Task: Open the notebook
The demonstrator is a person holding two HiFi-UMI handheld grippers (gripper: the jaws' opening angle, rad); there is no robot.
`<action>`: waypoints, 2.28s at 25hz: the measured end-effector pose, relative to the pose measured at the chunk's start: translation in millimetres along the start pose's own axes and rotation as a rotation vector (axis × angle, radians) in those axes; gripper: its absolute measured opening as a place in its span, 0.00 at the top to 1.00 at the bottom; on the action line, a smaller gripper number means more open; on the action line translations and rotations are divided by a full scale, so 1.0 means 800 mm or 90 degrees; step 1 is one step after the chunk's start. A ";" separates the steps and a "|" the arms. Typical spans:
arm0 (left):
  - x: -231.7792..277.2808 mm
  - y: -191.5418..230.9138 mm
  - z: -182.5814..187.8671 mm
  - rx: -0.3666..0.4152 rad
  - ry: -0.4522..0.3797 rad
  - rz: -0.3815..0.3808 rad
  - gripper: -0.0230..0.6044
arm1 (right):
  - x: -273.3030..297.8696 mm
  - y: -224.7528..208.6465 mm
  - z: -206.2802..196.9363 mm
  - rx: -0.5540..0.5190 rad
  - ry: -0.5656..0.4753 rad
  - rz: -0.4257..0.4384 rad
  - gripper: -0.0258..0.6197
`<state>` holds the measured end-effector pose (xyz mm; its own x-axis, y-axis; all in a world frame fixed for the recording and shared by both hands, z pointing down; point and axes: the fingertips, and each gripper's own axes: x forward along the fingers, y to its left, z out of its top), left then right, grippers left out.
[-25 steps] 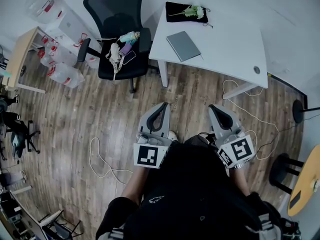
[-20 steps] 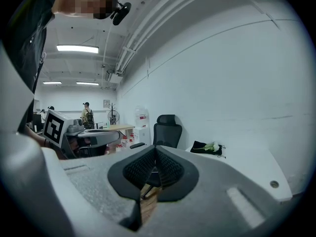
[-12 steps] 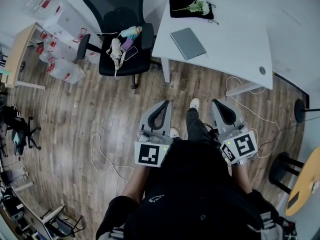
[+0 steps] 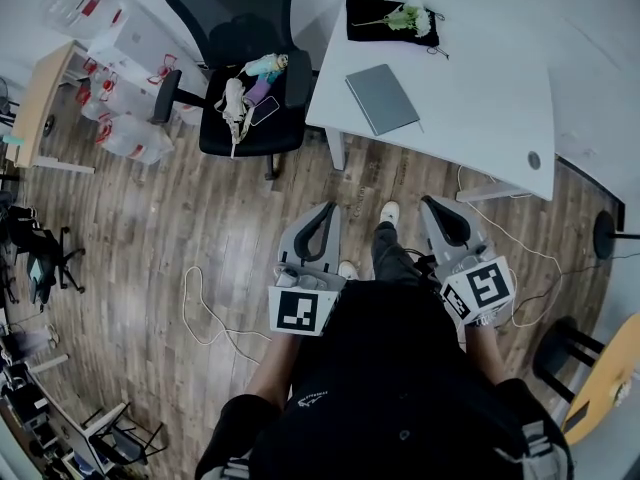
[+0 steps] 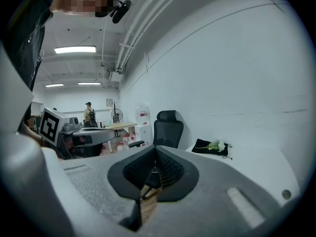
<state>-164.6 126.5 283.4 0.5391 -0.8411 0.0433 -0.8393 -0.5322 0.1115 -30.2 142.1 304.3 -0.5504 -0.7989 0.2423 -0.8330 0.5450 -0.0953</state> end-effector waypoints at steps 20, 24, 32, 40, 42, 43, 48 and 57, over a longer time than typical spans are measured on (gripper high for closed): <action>0.195 0.012 0.017 0.007 -0.001 0.080 0.95 | 0.114 -0.181 0.045 -0.008 0.015 0.094 0.95; 0.220 0.012 0.014 -0.005 0.010 0.109 0.95 | 0.129 -0.205 0.050 -0.014 0.011 0.122 0.95; 0.249 0.026 0.017 0.003 0.004 0.134 0.96 | 0.155 -0.235 0.061 -0.032 0.014 0.145 0.95; 0.271 0.068 0.011 0.017 0.028 0.101 0.95 | 0.191 -0.239 0.064 -0.045 0.039 0.118 0.95; 0.281 0.076 0.016 -0.001 0.021 0.081 0.95 | 0.201 -0.238 0.067 -0.044 0.046 0.103 0.95; 0.285 0.080 0.018 -0.004 0.021 0.068 0.95 | 0.207 -0.237 0.068 -0.044 0.048 0.096 0.95; 0.311 0.097 0.019 -0.008 0.022 0.006 0.95 | 0.242 -0.242 0.059 -0.043 0.080 0.061 0.95; 0.326 0.124 0.007 -0.031 0.022 -0.056 0.95 | 0.298 -0.238 0.014 -0.001 0.136 0.026 0.95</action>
<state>-107.6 -146.1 300.1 0.6133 -0.7871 0.0657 -0.7847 -0.5976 0.1650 -3.3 -154.8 369.7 -0.5588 -0.7046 0.4373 -0.8104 0.5758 -0.1078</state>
